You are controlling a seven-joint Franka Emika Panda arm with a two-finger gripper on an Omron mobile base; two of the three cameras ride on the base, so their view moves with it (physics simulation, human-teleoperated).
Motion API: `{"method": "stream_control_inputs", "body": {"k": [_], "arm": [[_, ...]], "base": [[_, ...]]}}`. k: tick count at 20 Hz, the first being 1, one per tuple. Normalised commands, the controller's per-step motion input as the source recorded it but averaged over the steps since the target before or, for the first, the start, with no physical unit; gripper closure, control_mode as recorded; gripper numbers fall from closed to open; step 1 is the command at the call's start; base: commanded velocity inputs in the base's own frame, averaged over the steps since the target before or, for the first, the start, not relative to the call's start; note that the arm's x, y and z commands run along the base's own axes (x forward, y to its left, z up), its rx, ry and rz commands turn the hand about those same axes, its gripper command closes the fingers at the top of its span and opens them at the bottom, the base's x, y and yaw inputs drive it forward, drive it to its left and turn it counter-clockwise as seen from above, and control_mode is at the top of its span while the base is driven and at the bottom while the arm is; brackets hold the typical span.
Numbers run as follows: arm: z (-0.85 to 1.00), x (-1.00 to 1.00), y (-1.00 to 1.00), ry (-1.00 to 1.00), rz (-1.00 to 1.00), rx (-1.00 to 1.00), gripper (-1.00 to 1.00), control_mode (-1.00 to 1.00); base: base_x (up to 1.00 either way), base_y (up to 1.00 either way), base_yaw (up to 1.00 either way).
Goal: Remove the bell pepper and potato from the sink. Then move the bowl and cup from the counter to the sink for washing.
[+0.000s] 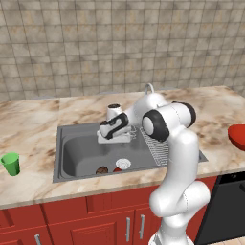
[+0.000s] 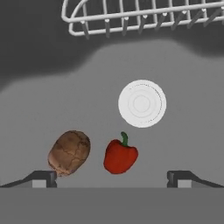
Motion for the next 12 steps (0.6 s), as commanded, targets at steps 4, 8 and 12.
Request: {"method": "stream_control_inputs", "body": {"k": [4,8,12], "arm": [[-0.22,0.02,-0.06,-0.03,0.0,0.0,-1.0,-1.0],[-0.25,-0.02,-0.07,0.0,0.0,0.0,-1.0,-1.0],[-0.22,-0.12,-0.05,0.0,0.0,0.0,-1.0,-1.0]], "base": [[0.0,0.0,0.0],[0.0,0.0,0.0],[0.0,0.0,0.0]]}}
